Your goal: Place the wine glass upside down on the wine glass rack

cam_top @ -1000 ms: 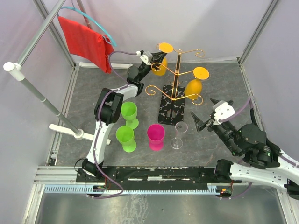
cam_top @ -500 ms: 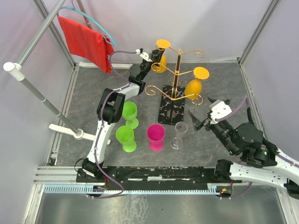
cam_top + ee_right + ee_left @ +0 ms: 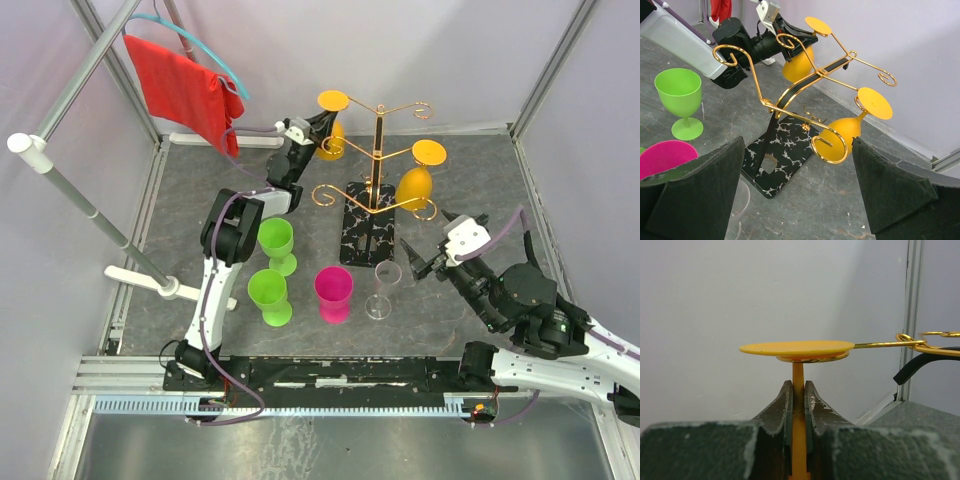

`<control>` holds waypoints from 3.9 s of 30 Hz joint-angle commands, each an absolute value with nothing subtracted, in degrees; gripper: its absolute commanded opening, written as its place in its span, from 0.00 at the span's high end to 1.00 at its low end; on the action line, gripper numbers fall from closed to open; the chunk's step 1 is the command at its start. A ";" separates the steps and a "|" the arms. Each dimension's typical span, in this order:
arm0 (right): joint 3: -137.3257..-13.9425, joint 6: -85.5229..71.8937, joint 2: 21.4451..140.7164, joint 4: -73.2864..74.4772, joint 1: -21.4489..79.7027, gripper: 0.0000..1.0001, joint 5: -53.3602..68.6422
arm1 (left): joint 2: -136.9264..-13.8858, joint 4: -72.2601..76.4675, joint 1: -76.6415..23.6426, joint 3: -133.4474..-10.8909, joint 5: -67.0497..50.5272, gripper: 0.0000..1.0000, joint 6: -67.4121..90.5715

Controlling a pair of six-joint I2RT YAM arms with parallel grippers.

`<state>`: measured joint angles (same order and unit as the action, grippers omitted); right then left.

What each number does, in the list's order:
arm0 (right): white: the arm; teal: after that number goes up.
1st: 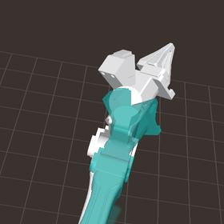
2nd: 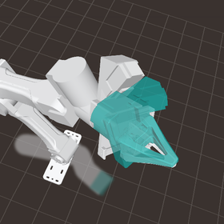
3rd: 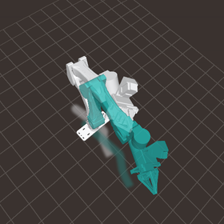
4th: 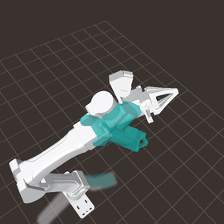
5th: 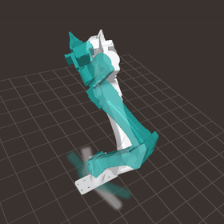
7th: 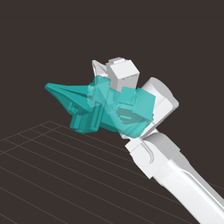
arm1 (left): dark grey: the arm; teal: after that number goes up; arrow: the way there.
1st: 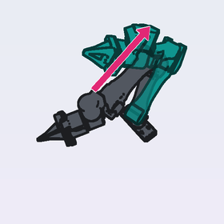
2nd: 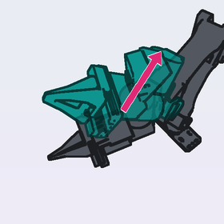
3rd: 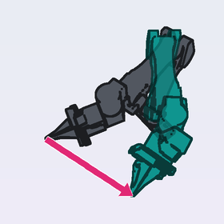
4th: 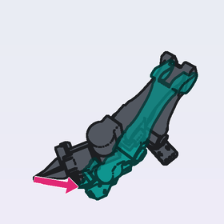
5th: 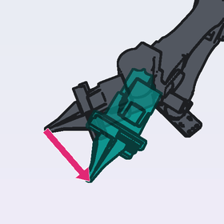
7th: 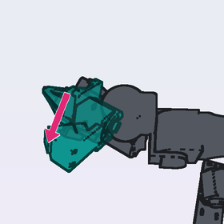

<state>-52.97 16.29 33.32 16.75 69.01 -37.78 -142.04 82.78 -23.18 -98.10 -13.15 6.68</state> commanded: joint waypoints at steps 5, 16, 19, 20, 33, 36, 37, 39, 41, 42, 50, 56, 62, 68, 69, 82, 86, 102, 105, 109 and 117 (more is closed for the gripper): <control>-52.55 16.42 32.83 13.98 69.26 0.04 -38.89 | -136.80 87.20 -23.05 -94.50 -19.56 0.97 5.25; -52.34 15.93 33.73 14.08 69.28 0.01 -40.08 | -138.12 83.46 -24.60 -97.63 -20.98 0.45 4.86; -52.54 15.49 33.84 14.26 69.27 0.01 -40.26 | -137.21 83.69 -24.52 -95.59 -19.30 0.25 3.91; -52.52 15.31 33.79 14.30 69.26 0.01 -40.37 | -136.65 84.25 -24.33 -94.74 -18.43 0.19 3.67; -53.17 13.49 34.44 14.53 69.26 0.01 -41.08 | -129.11 91.40 -18.72 -82.96 -11.66 0.12 9.34; -53.89 12.70 35.80 14.84 69.22 0.01 -41.30 | -126.86 92.84 -17.34 -80.47 -10.83 0.12 10.88; -54.19 12.44 36.20 14.86 69.25 0.01 -41.45 | -125.97 93.23 -17.12 -79.58 -10.70 0.12 11.16; -54.86 11.76 37.48 15.17 69.26 0.01 -41.74 | -123.80 94.02 -16.97 -77.34 -10.61 0.12 10.79; -56.47 10.17 38.63 16.15 69.25 0.01 -41.75 | -120.84 94.36 -16.97 -74.22 -9.53 0.13 8.56; -57.30 9.30 39.07 16.81 69.26 0.01 -41.64 | -118.43 94.34 -16.96 -72.42 -8.21 0.13 7.32; -65.73 3.34 42.84 23.26 69.28 0.04 -38.57 | -100.58 89.06 -16.26 -53.98 2.25 0.13 0.37; -76.95 -1.34 52.48 34.68 69.28 0.08 -33.00 | -79.47 55.89 -16.26 -50.23 13.05 0.11 -0.15; -88.40 -3.64 64.79 39.17 69.26 0.10 -25.11 | -63.39 19.54 -16.26 -59.61 12.41 0.10 2.57; -96.69 -5.85 76.48 38.82 69.24 0.09 -17.71 | -57.76 -3.37 -16.26 -70.42 11.42 0.10 7.97; -97.71 -6.37 78.15 38.35 69.26 0.09 -17.02 | -57.61 -5.83 -16.26 -72.02 10.72 0.10 8.60; -111.72 -13.18 100.06 36.75 69.22 0.09 -11.59 | -51.73 -22.84 -16.26 -82.12 6.99 0.07 5.87; -115.11 -14.91 105.14 36.83 68.93 0.15 -10.59 | -49.86 -27.41 -16.26 -81.80 11.04 0.06 3.85; -120.89 -18.21 117.41 39.11 65.60 0.35 -11.09 | -44.80 -35.94 -16.26 -79.90 19.77 0.02 2.01; -121.19 -18.38 118.56 39.84 65.16 0.36 -11.49 | -44.35 -36.18 -16.28 -79.59 20.06 0.02 2.19; -122.19 -18.45 120.79 40.96 64.87 0.38 -11.68 | -43.41 -36.13 -16.26 -79.36 19.93 0.01 2.56; -124.27 -18.50 124.51 42.62 64.88 0.44 -11.00 | -43.23 -35.99 -16.26 -78.87 20.04 0.00 1.99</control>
